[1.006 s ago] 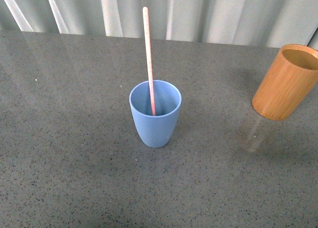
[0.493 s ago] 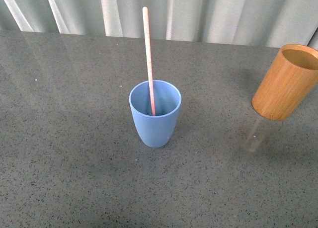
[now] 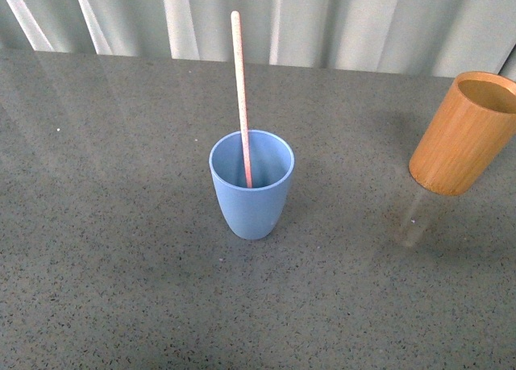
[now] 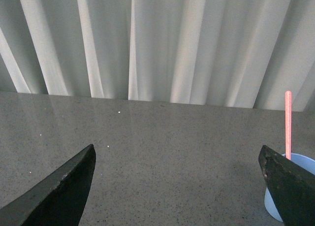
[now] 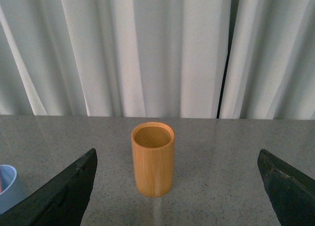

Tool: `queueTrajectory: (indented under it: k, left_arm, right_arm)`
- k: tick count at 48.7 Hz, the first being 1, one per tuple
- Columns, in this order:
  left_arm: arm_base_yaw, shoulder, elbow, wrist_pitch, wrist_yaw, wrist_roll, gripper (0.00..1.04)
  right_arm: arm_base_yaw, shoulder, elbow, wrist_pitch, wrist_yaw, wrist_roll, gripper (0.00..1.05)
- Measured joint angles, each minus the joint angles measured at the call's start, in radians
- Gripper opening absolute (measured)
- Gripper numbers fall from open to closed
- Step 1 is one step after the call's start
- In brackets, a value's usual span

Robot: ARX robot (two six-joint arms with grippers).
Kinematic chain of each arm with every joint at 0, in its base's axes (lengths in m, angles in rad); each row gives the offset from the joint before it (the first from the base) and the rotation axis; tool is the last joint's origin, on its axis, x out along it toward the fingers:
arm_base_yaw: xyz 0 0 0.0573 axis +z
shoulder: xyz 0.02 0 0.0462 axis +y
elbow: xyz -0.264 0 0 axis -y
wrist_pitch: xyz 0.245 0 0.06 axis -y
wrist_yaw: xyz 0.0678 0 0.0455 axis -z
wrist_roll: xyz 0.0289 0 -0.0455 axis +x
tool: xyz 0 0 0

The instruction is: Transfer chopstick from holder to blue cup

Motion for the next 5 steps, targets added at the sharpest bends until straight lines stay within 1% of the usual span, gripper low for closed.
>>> queueTrajectory:
  k: [5]
  left_arm:
    - [0.000,0.000,0.000,0.000,0.000,0.000,0.98]
  right_arm:
    - [0.000,0.000,0.000,0.000,0.000,0.000,0.95]
